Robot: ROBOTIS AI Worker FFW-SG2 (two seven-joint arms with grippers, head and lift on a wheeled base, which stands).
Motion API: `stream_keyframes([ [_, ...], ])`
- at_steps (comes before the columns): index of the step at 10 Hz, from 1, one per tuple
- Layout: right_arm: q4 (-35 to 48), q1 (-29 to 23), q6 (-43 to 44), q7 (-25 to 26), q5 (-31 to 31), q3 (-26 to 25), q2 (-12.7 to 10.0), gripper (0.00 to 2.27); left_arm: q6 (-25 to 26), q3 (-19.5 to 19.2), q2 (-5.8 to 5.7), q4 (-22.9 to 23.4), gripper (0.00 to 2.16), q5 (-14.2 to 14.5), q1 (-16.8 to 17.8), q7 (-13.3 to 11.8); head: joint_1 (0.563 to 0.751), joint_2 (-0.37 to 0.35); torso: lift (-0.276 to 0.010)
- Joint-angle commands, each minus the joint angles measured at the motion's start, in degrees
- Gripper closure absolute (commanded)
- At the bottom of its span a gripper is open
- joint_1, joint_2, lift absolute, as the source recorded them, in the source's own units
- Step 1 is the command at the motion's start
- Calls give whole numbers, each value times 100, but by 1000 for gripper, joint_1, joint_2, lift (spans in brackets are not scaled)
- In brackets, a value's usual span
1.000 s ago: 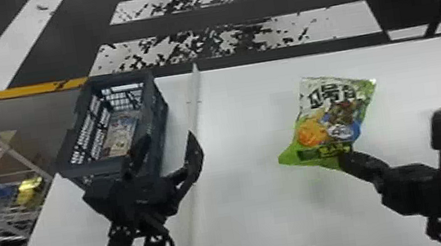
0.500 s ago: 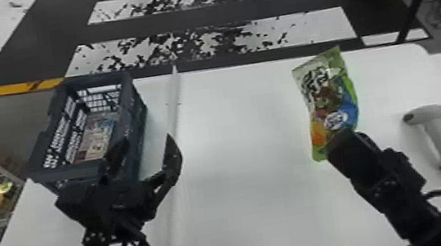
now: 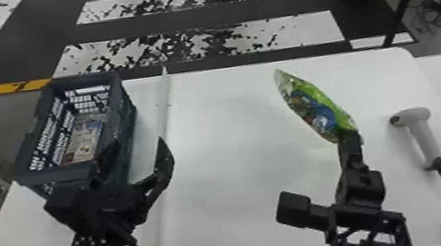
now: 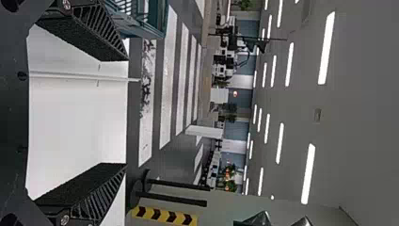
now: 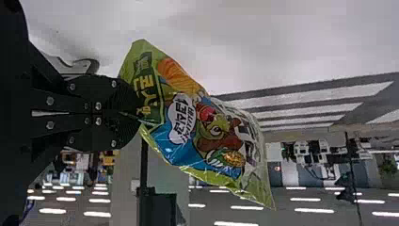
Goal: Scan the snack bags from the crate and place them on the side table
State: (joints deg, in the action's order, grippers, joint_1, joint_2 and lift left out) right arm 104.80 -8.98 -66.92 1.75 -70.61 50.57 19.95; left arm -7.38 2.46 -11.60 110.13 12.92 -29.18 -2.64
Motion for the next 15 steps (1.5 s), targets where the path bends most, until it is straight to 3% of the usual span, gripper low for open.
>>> stream_keyframes([
  [1, -610, 195, -142, -377, -445, 321, -9, 2256, 13, -9, -9, 0, 80, 0, 0, 0, 695, 55, -81],
  [2, -689, 204, -107, -825, -497, 348, 0, 2202, 13, 0, -9, -9, 80, 0, 0, 0, 695, 57, -81],
  [3, -645, 186, 121, -1238, -471, 383, 61, 1973, 31, 9, -18, -9, 80, 0, 17, 0, 695, 57, -81],
  [4, -548, 169, 157, -1634, -366, 462, 88, 1514, 49, 18, -35, -18, 80, 0, 44, 0, 695, 60, -81],
  [5, -328, 142, 139, -1932, -23, 488, 105, 522, 101, 26, -44, -18, 83, 0, 70, 0, 695, 71, -81],
  [6, -65, 116, 139, -2064, 285, 488, 149, -1, 136, 26, -44, -18, 83, 0, 79, 0, 695, 86, -81],
  [9, 1148, -165, 192, -2249, 1463, -83, 325, 49, 136, 53, -79, -18, 83, 0, 96, 9, 695, 121, -81],
  [13, 2387, -631, 701, -2345, 3704, -1779, 281, 167, 136, 79, -105, -44, 83, 0, 123, 9, 695, 131, -81],
  [14, 2466, -710, 1000, -2345, 4196, -2183, 211, 313, 136, 70, -105, -44, 83, 0, 123, 9, 695, 131, -81],
  [15, 2484, -772, 1334, -2337, 4565, -2491, 131, 853, 136, 79, -105, -71, 83, 0, 123, 18, 695, 133, -81],
])
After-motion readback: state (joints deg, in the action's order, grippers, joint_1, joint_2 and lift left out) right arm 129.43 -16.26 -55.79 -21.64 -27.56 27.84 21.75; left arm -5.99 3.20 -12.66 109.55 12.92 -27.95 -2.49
